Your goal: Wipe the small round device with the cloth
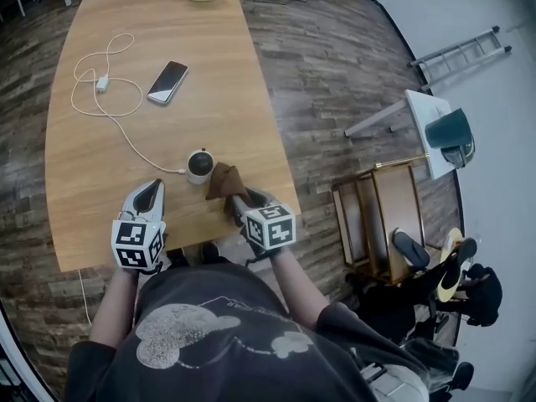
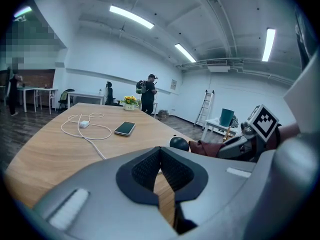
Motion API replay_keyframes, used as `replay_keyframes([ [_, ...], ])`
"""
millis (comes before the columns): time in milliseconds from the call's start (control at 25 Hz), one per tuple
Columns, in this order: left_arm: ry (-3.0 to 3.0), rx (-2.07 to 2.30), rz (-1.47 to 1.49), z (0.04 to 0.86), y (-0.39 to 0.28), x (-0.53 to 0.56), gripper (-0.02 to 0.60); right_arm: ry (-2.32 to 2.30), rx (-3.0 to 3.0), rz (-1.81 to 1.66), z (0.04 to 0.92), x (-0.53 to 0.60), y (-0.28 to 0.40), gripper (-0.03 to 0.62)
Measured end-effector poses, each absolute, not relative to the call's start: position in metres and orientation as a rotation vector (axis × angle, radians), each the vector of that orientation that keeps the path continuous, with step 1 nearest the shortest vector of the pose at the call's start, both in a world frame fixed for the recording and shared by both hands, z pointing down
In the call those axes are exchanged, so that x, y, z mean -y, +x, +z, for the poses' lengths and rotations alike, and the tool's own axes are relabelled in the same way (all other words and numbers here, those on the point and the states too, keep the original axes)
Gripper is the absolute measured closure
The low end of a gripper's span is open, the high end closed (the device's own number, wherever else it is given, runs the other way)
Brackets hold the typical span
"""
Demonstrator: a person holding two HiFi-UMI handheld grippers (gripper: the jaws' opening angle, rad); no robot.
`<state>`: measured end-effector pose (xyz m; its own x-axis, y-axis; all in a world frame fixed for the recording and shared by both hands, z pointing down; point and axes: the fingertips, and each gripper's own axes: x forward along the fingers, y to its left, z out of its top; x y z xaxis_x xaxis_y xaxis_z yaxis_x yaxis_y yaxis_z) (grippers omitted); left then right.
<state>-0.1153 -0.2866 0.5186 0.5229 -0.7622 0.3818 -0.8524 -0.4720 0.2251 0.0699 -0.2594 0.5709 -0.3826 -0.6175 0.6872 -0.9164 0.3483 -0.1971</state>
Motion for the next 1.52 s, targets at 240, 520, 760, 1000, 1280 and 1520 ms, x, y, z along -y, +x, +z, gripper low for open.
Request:
replay_keyframes([
  [240, 2.416, 1.272, 0.315, 0.518, -0.117, 0.297, 0.561, 1.544, 2.092, 0.764, 0.545, 0.282, 0.093, 0.517],
  [520, 2.403, 1.298, 0.331, 0.519, -0.125, 0.302, 0.561, 1.400, 2.122, 0.748, 0.564, 0.300, 0.060, 0.517],
  [760, 2.334, 1.392, 0.345, 0.521, -0.133, 0.306, 0.561, 1.268, 2.086, 0.739, 0.596, 0.309, 0.047, 0.517],
  [1000, 2.251, 1.466, 0.346, 0.526, -0.128, 0.311, 0.561, 1.150, 2.073, 0.774, 0.621, 0.315, 0.047, 0.517],
  [1280, 2.238, 1.492, 0.354, 0.526, -0.114, 0.319, 0.561, 1.155, 2.172, 0.749, 0.603, 0.327, 0.061, 0.516],
  [1520, 2.244, 1.553, 0.323, 0.511, -0.116, 0.330, 0.561, 1.155, 2.356, 0.597, 0.544, 0.363, 0.071, 0.516],
])
